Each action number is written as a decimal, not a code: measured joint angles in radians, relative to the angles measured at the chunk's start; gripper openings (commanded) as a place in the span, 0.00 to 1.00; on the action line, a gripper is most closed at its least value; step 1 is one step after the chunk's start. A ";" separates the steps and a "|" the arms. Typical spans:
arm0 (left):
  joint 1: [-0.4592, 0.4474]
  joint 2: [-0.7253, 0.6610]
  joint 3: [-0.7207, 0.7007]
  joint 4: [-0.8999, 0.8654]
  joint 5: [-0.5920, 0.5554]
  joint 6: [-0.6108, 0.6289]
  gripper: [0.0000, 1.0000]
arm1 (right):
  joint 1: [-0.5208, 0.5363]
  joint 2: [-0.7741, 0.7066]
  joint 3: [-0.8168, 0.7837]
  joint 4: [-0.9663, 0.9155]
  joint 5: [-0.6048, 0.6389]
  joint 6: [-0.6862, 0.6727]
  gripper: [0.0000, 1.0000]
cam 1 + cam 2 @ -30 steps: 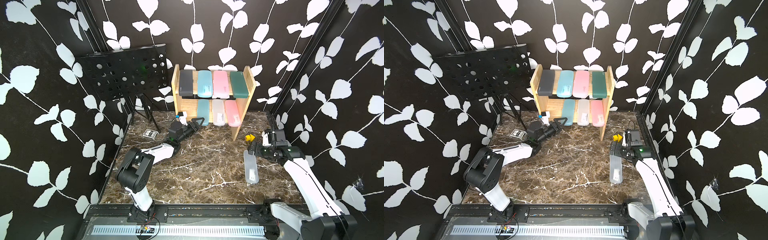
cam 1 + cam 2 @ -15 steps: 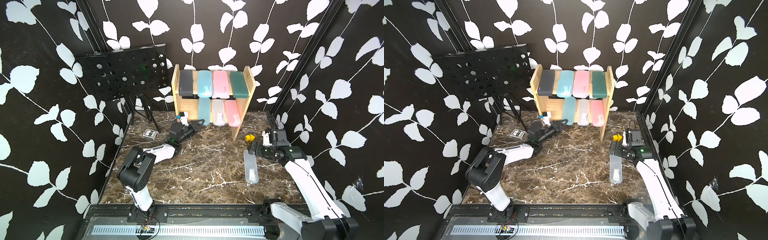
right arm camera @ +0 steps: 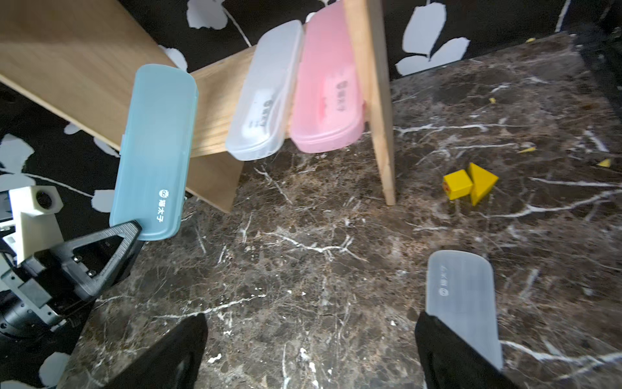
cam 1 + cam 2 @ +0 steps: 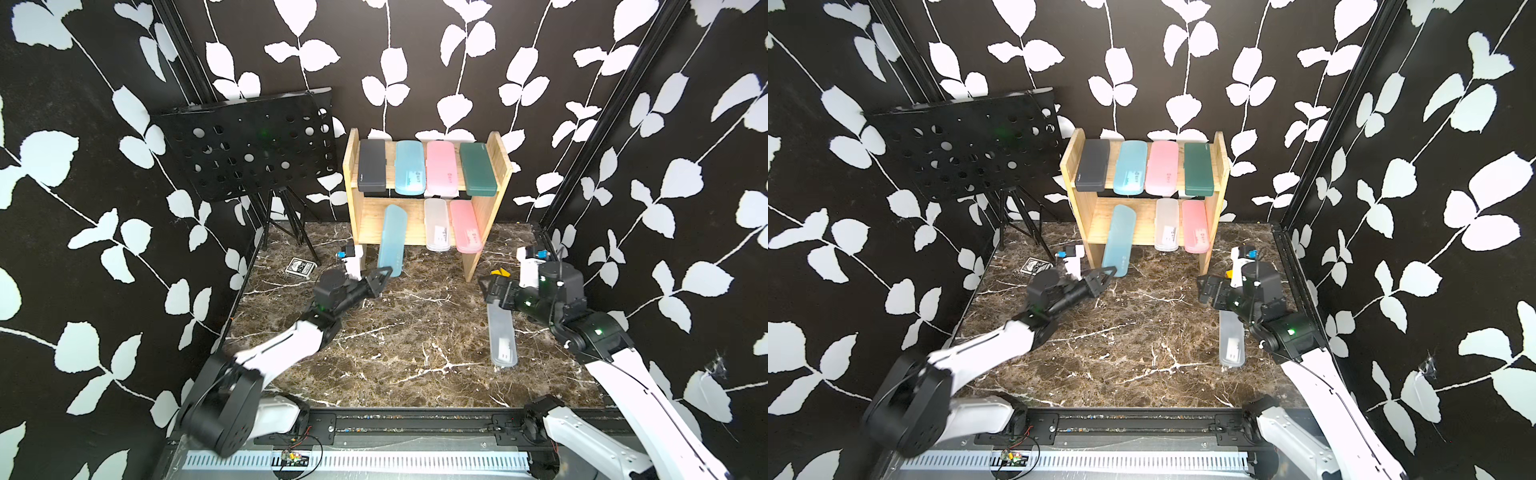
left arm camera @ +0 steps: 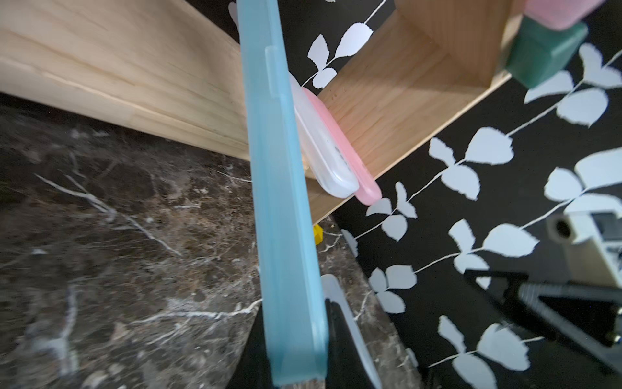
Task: Remove the pencil cases from the shelf
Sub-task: Pick up the pencil case from the shelf.
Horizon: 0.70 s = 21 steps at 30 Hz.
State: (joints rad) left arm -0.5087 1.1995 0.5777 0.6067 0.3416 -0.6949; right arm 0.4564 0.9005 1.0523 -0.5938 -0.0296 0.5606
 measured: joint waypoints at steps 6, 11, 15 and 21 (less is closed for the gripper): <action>-0.004 -0.283 -0.116 -0.141 -0.058 0.213 0.00 | 0.190 0.134 -0.006 0.148 0.072 0.062 0.99; -0.008 -0.445 -0.205 -0.229 -0.090 0.330 0.00 | 0.298 0.238 -0.012 0.343 0.062 0.113 0.99; -0.008 -0.569 -0.277 -0.287 -0.127 0.383 0.00 | 0.340 0.336 -0.005 0.476 0.024 0.147 0.99; -0.008 -0.718 -0.300 -0.394 -0.180 0.442 0.00 | 0.404 0.503 0.098 0.583 0.003 0.173 1.00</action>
State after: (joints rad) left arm -0.5167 0.4816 0.2775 0.2127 0.1619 -0.2527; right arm 0.8600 1.4033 1.1500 -0.0113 -0.0261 0.7334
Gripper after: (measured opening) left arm 0.148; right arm 0.994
